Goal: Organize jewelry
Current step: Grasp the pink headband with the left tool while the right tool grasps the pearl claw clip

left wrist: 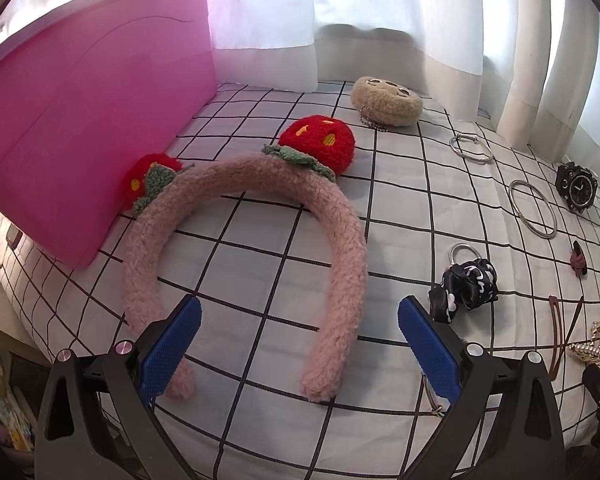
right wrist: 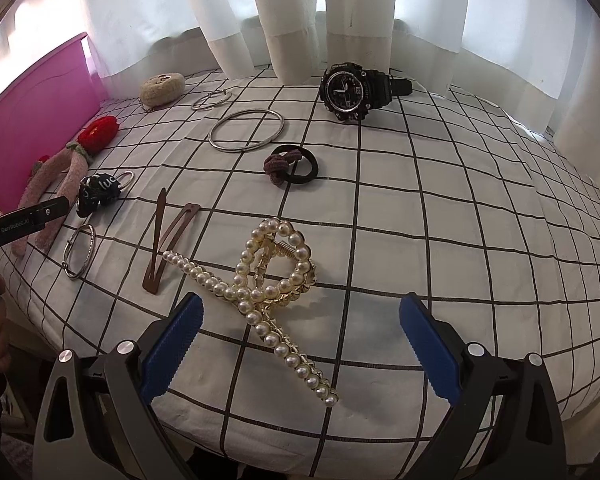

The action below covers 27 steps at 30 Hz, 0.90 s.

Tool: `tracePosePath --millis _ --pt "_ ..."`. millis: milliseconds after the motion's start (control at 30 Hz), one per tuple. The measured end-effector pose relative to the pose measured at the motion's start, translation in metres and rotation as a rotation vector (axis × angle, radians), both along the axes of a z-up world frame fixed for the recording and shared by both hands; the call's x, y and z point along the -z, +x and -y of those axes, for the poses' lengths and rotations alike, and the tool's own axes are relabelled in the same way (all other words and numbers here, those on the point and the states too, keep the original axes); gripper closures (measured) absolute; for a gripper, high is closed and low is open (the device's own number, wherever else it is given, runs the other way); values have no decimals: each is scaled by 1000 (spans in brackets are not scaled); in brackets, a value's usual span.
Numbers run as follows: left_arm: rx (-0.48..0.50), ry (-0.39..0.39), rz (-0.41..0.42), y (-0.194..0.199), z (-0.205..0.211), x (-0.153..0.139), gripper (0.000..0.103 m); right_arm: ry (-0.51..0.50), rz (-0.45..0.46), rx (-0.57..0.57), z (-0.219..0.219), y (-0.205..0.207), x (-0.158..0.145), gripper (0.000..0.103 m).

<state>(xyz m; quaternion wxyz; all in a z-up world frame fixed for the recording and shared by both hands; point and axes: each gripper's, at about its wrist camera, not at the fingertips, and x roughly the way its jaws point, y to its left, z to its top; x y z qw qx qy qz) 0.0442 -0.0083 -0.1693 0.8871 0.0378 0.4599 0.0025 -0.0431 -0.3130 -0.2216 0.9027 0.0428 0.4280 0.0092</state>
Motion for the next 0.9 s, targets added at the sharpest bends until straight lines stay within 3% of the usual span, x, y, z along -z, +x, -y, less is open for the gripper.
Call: tracePosePath --millis 433,567,833,900 --pt "-15 2 15 17 2 13 5 -48 24 -3 -3 7 7 9" --pt "-29 -75 18 21 -6 17 5 -50 42 -12 -3 9 7 9" --pt "-35 -61 35 25 -1 19 6 -55 78 -33 -8 13 8 10" --pt "-27 -62 39 23 0 18 10 -53 86 -45 -10 13 8 14"
